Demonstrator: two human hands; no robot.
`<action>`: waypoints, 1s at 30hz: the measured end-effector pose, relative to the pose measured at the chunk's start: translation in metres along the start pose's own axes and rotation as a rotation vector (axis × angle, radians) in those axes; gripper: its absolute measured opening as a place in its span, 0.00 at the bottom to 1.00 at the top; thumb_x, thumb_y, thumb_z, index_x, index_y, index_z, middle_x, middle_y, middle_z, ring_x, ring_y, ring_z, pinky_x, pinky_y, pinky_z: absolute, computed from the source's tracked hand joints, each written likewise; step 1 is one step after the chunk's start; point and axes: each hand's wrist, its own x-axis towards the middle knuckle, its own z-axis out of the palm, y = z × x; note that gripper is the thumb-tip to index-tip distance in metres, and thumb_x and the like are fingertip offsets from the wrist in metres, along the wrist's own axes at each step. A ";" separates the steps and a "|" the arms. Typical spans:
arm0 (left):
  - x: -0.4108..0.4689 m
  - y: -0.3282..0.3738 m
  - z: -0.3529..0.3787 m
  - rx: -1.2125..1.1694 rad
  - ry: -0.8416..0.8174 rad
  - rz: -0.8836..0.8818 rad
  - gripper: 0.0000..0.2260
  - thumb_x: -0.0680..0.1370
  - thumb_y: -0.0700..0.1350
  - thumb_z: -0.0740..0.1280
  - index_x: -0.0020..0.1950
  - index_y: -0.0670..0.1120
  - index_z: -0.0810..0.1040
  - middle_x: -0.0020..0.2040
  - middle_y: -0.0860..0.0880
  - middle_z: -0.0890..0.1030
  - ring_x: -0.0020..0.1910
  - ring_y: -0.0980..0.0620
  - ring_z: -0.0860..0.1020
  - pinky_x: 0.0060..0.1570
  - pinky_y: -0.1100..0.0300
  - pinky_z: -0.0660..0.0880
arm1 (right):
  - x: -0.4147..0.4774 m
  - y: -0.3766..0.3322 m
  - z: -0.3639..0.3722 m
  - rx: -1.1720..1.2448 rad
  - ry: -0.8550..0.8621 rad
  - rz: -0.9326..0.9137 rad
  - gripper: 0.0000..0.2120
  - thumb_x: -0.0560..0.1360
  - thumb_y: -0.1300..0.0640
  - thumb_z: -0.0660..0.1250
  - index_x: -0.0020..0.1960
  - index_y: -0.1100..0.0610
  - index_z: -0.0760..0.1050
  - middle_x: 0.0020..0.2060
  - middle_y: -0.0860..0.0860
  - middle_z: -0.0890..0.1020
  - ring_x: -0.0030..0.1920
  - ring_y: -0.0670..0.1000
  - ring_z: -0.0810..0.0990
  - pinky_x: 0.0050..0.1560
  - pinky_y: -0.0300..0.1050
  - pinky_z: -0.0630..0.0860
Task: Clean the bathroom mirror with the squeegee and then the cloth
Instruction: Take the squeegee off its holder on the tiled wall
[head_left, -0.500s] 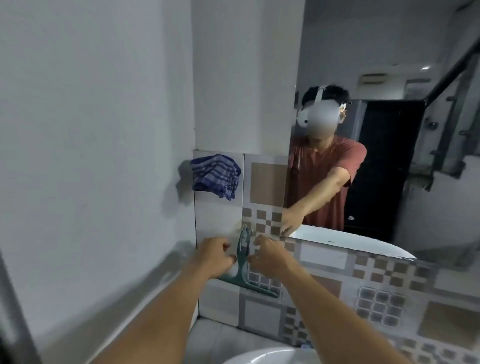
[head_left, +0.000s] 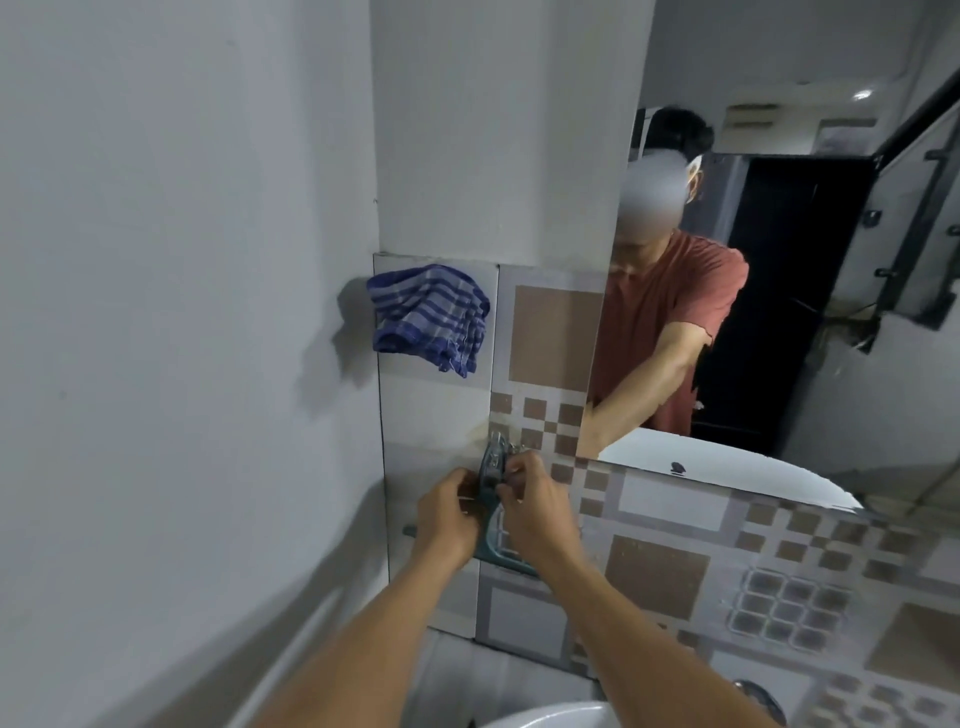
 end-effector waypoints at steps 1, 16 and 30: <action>0.000 -0.002 0.000 -0.008 0.012 0.012 0.12 0.76 0.34 0.68 0.57 0.45 0.81 0.45 0.52 0.82 0.41 0.58 0.76 0.37 0.73 0.71 | 0.001 0.001 0.001 0.025 0.009 0.003 0.07 0.82 0.59 0.64 0.58 0.51 0.69 0.49 0.50 0.81 0.43 0.43 0.79 0.43 0.43 0.80; -0.012 0.011 -0.006 -0.206 0.089 0.062 0.15 0.76 0.34 0.72 0.55 0.51 0.75 0.48 0.55 0.81 0.47 0.61 0.80 0.43 0.70 0.76 | -0.005 -0.009 -0.013 0.165 0.036 -0.158 0.28 0.82 0.65 0.63 0.75 0.42 0.62 0.44 0.43 0.81 0.43 0.42 0.81 0.40 0.36 0.80; -0.024 0.042 -0.036 -0.288 0.079 0.186 0.13 0.76 0.38 0.73 0.57 0.50 0.76 0.52 0.53 0.83 0.52 0.54 0.81 0.53 0.59 0.81 | -0.008 -0.041 -0.056 0.105 -0.029 -0.223 0.38 0.81 0.66 0.64 0.75 0.30 0.55 0.43 0.46 0.82 0.44 0.46 0.80 0.39 0.31 0.77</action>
